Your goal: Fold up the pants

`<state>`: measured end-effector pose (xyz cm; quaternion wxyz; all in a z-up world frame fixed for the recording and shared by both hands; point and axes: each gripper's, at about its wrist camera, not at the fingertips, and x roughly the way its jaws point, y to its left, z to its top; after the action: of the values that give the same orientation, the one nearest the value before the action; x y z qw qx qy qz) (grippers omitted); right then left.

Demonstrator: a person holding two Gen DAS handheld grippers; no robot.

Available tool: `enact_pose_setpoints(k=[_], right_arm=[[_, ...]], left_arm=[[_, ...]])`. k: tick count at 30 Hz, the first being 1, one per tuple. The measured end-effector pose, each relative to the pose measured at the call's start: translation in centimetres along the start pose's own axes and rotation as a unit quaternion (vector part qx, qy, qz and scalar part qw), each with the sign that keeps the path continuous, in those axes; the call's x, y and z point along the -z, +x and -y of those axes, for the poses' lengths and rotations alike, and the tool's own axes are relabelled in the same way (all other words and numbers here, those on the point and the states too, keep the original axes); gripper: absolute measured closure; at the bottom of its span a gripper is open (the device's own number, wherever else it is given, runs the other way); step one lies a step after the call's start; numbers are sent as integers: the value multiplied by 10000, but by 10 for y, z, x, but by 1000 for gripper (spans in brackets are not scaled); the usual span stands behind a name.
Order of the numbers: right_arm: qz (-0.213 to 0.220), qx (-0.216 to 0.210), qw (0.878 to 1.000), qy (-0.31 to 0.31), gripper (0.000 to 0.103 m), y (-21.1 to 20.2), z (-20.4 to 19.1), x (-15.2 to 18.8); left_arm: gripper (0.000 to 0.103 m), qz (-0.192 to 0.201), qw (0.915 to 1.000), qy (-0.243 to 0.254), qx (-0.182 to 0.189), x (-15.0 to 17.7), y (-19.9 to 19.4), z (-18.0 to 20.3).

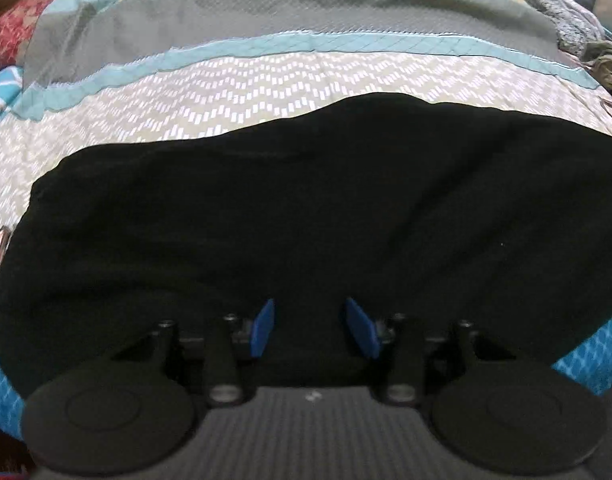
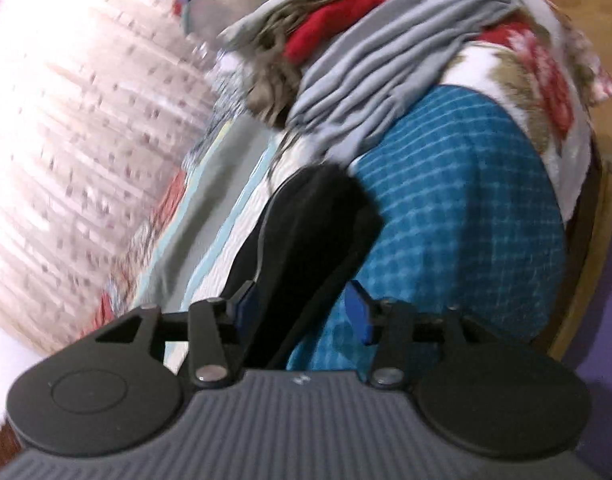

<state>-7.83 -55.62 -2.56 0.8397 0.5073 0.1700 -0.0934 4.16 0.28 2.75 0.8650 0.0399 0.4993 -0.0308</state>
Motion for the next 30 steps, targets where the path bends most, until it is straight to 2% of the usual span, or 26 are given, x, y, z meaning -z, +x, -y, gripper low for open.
enact_pose_setpoints(k=[5, 10, 13, 16, 20, 22, 23, 24, 25, 28, 30], right_arm=[[-16, 43, 9999, 159, 47, 19, 13, -16], [93, -258, 9977, 619, 43, 21, 26, -22], [112, -297, 9971, 693, 42, 21, 25, -28], [100, -263, 9975, 654, 42, 27, 24, -33], [164, 127, 9991, 363, 45, 38, 19, -36], [218, 61, 9978, 623, 45, 40, 25, -39], [224, 39, 9969, 749, 47, 41, 27, -40], [195, 62, 9965, 814, 55, 40, 28, -41], [101, 74, 9969, 775, 73, 41, 27, -44], [93, -276, 9984, 489, 76, 31, 8, -51], [125, -433, 9989, -99, 79, 23, -22, -53]], left_arm=[[62, -55, 9998, -161, -62, -5, -11, -4], [61, 42, 9987, -449, 257, -13, -23, -4], [60, 127, 9986, -360, 377, -17, -24, 7], [60, 8, 9986, -232, 475, -17, -17, 18], [59, -285, 9991, -90, 309, -5, 0, 25], [58, -203, 9995, -19, 257, -1, 0, 28], [58, -192, 9995, 7, 239, 2, -3, 27], [58, -192, 9995, 6, 242, 2, -4, 27], [58, -202, 9994, -29, 269, 2, -5, 25], [59, -222, 9989, -191, 364, 0, -10, 21], [60, -186, 9980, -346, 502, -7, -12, 18]])
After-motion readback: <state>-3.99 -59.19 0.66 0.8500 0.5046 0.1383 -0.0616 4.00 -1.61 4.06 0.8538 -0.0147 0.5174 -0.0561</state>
